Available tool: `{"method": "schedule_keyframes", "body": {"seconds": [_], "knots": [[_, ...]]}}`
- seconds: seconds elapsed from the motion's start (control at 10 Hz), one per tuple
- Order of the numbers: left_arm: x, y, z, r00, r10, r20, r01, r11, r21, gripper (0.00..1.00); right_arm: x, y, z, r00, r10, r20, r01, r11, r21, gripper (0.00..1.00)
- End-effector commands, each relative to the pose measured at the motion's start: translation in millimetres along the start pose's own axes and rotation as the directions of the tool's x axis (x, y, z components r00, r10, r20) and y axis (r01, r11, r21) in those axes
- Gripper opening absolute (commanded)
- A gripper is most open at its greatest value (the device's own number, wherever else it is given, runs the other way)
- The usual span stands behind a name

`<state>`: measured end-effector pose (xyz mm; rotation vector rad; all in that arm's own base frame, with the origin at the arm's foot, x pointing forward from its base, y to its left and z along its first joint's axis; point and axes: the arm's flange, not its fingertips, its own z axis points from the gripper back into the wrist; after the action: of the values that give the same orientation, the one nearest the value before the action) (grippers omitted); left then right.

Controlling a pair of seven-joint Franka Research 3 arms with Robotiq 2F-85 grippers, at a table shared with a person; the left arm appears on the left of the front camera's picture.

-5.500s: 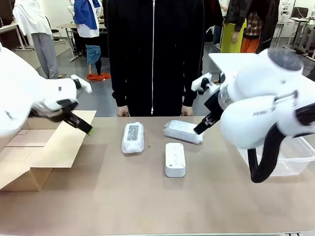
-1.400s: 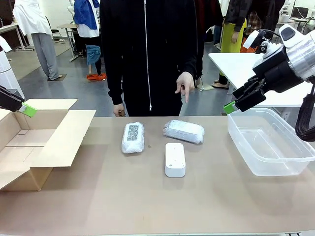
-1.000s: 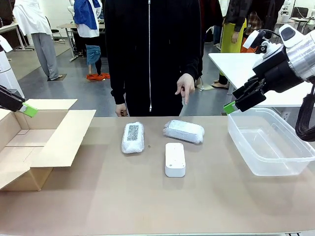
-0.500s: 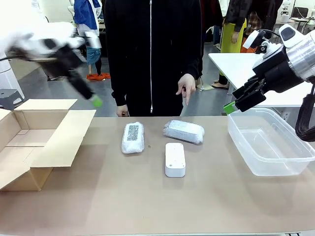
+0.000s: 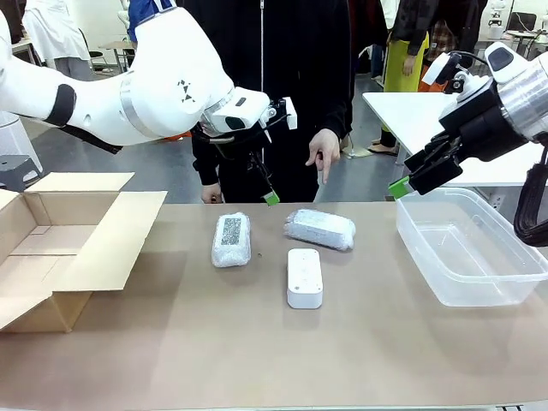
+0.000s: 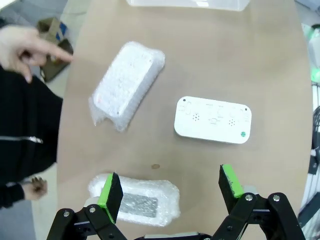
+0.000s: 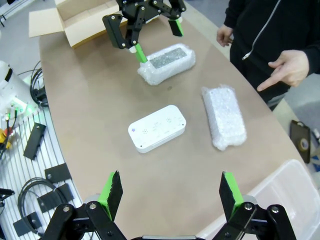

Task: Separate and place wrapped and unwrapped clocks.
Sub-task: Pick up the Digital clock indicated by the person.

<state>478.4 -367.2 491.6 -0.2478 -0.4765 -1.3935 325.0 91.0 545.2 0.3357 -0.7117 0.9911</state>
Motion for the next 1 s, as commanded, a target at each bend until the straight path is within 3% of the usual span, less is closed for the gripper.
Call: {"method": "schedule_keyframes", "body": {"seconds": [0.0, 0.5, 0.7, 0.9], "knots": [[-3, -1, 2, 0.997, 0.072, -0.024, -0.073, 0.997, -0.011, 1.00, -2, -1, -2, 1.000, -0.005, 0.010, 0.005, 1.000, 0.023, 1.00], [-2, 1, 0, 0.998, 0.057, -0.007, -0.058, 0.998, -0.010, 1.00, -2, -1, -2, 1.000, -0.005, 0.010, 0.005, 1.000, 0.023, 1.00], [27, 57, -30, 0.988, -0.077, -0.133, 0.069, 0.995, -0.068, 1.00, -2, -1, -2, 1.000, -0.005, 0.010, 0.005, 1.000, 0.023, 1.00], [46, 74, -64, 0.964, -0.171, -0.202, 0.140, 0.978, -0.156, 1.00, -2, -1, -2, 1.000, -0.005, 0.010, 0.005, 1.000, 0.023, 1.00]]}}
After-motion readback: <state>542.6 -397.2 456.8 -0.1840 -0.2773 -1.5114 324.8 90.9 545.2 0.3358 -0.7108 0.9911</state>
